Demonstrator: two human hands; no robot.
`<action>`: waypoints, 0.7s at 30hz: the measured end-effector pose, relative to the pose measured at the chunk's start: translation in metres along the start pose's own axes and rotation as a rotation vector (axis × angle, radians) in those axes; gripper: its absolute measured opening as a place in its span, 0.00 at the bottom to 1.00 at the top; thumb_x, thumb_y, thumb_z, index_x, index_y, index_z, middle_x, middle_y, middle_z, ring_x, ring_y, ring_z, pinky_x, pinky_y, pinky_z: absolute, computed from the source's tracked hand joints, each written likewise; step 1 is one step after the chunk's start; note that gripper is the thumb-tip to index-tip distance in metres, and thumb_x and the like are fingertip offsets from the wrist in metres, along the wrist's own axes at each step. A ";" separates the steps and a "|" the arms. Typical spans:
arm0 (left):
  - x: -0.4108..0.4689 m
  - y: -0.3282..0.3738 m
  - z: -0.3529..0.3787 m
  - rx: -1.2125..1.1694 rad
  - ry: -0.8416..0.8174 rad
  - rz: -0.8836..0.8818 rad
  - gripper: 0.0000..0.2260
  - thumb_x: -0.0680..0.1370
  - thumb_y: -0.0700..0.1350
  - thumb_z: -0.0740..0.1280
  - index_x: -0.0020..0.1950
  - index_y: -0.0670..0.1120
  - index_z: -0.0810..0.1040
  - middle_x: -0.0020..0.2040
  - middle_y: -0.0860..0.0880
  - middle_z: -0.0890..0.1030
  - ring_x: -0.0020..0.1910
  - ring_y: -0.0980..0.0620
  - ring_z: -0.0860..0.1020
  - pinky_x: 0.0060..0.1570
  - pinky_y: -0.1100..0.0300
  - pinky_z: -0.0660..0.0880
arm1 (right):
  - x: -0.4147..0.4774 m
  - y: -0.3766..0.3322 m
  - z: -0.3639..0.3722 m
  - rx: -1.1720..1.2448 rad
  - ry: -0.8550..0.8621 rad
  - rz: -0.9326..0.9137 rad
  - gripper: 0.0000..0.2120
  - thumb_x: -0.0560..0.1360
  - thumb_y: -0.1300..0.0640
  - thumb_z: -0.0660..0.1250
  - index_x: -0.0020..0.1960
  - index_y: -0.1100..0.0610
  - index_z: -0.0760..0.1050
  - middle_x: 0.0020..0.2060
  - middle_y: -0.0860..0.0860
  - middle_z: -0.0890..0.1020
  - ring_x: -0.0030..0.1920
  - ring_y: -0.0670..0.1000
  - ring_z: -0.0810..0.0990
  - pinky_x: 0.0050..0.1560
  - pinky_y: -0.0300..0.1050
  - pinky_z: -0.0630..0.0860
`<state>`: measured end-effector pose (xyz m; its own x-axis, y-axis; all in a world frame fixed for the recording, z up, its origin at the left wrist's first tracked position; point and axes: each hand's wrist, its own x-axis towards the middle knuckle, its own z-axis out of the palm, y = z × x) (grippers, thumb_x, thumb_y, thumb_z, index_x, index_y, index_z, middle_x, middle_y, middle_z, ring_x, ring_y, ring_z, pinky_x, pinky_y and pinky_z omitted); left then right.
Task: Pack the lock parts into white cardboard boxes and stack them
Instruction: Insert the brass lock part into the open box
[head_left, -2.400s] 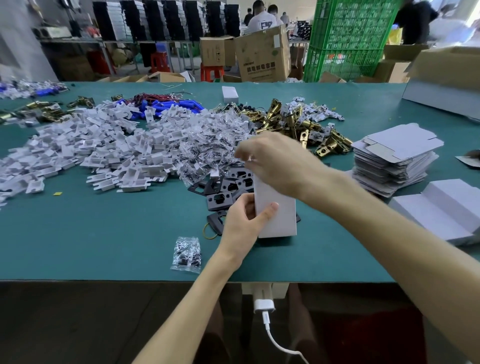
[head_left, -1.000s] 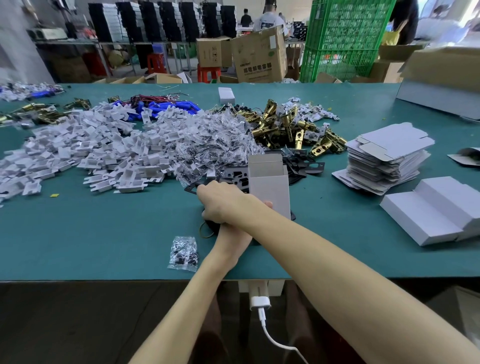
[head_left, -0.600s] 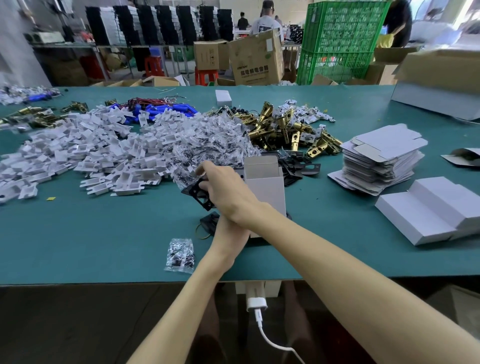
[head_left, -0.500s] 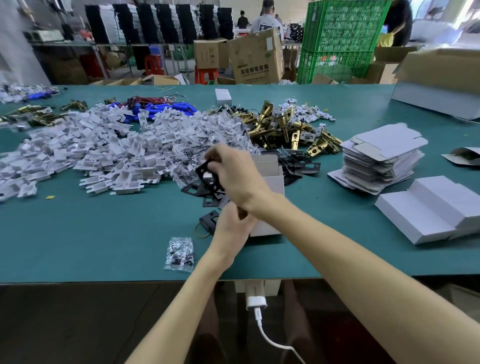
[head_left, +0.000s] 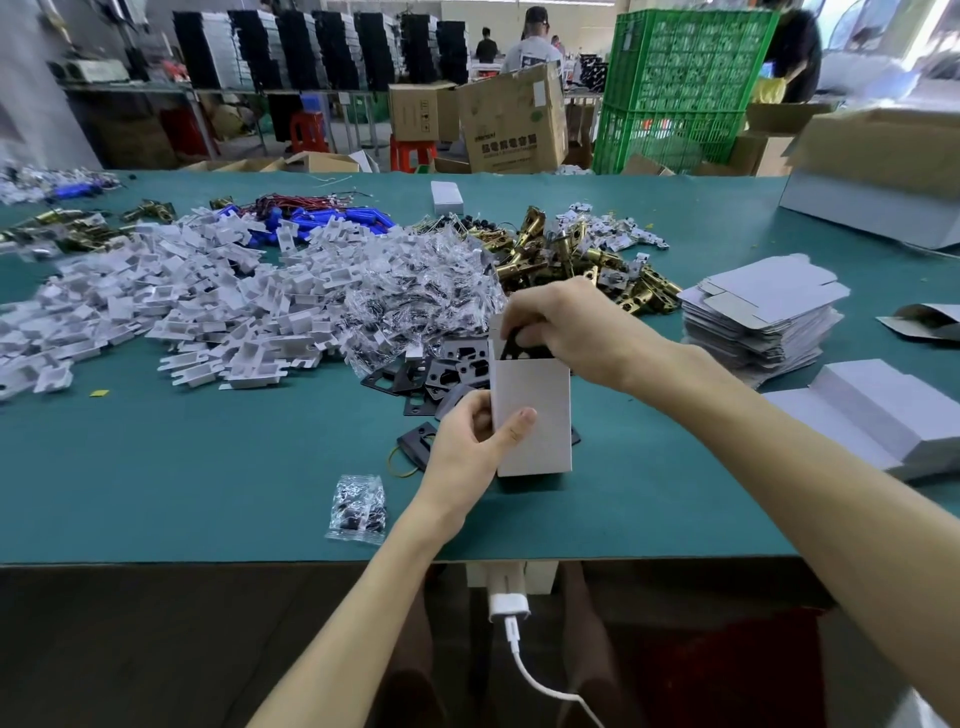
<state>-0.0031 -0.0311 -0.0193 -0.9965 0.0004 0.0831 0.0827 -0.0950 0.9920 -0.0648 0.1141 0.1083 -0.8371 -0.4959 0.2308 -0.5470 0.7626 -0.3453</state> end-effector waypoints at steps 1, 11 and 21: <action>0.000 0.000 0.000 0.003 0.002 0.002 0.20 0.73 0.54 0.75 0.60 0.47 0.78 0.53 0.52 0.87 0.53 0.54 0.86 0.48 0.62 0.81 | -0.001 -0.001 0.002 0.001 -0.032 -0.004 0.17 0.78 0.73 0.64 0.51 0.53 0.83 0.49 0.51 0.85 0.46 0.42 0.83 0.56 0.45 0.82; 0.002 -0.003 -0.001 0.003 0.002 -0.003 0.22 0.73 0.55 0.76 0.62 0.45 0.78 0.54 0.49 0.87 0.54 0.52 0.86 0.49 0.60 0.81 | -0.003 -0.008 0.007 -0.103 -0.158 0.019 0.16 0.81 0.70 0.60 0.57 0.53 0.81 0.56 0.54 0.83 0.55 0.54 0.80 0.53 0.48 0.77; 0.005 -0.009 -0.003 0.069 0.003 -0.014 0.17 0.77 0.51 0.77 0.57 0.41 0.78 0.49 0.48 0.85 0.46 0.52 0.82 0.45 0.62 0.76 | -0.015 -0.057 0.018 -0.286 0.074 -0.120 0.05 0.82 0.60 0.64 0.56 0.57 0.77 0.51 0.53 0.81 0.52 0.56 0.78 0.55 0.52 0.77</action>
<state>-0.0086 -0.0331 -0.0285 -0.9976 -0.0016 0.0692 0.0693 -0.0266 0.9972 -0.0214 0.0706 0.1085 -0.7585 -0.5659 0.3232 -0.6093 0.7917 -0.0439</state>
